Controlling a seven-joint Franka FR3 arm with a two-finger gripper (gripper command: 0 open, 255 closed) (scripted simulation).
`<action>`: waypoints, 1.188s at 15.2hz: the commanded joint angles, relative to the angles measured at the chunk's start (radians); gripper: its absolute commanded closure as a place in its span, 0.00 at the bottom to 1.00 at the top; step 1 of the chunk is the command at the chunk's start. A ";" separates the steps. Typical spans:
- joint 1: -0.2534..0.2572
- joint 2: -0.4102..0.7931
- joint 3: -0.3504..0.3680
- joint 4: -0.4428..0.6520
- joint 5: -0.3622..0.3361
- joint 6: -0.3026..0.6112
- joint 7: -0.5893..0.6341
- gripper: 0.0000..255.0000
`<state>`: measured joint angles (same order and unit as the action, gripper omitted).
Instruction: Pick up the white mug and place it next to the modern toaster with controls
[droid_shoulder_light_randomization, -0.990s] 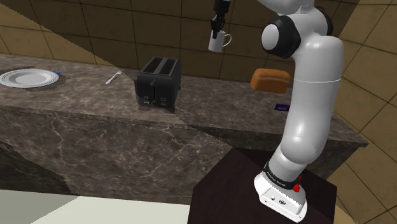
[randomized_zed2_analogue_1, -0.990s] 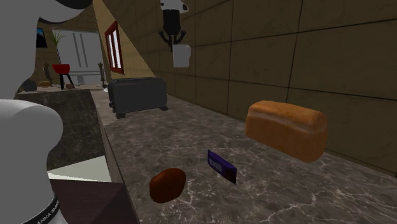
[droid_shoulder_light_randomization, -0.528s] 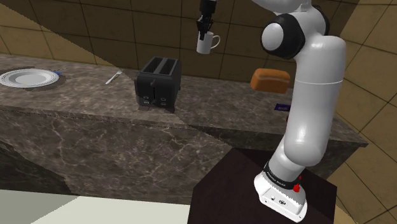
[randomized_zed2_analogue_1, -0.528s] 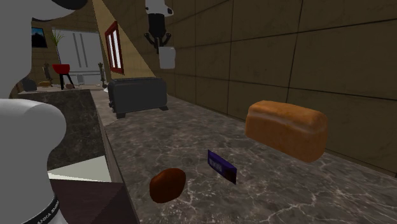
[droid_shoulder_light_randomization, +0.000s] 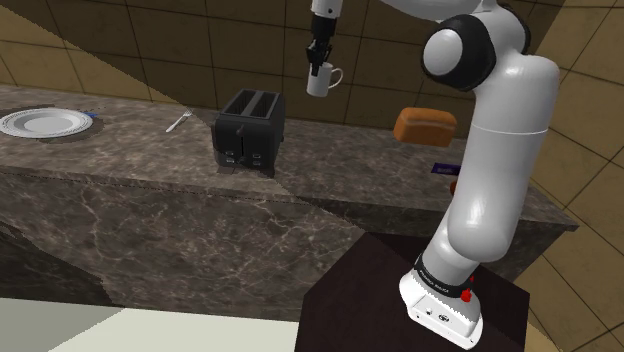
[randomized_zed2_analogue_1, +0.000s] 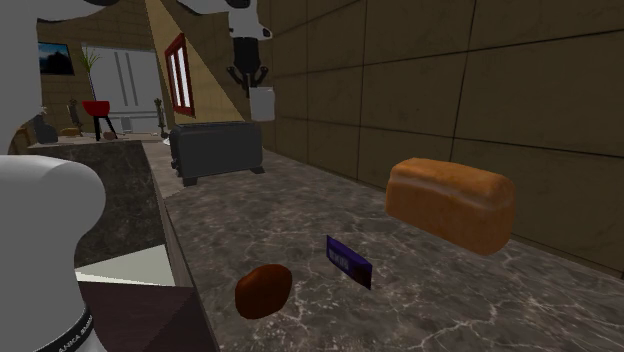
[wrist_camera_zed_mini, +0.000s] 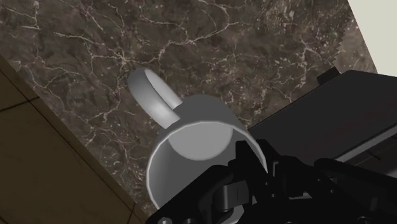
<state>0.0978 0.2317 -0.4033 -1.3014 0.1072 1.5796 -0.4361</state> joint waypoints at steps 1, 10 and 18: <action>0.007 -0.015 0.001 -0.049 -0.006 0.035 0.003 1.00; 0.020 -0.045 0.005 -0.211 -0.018 0.169 0.006 1.00; 0.026 -0.052 0.007 -0.326 -0.019 0.279 0.004 1.00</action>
<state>0.1225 0.1824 -0.3963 -1.6124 0.0885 1.8449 -0.4329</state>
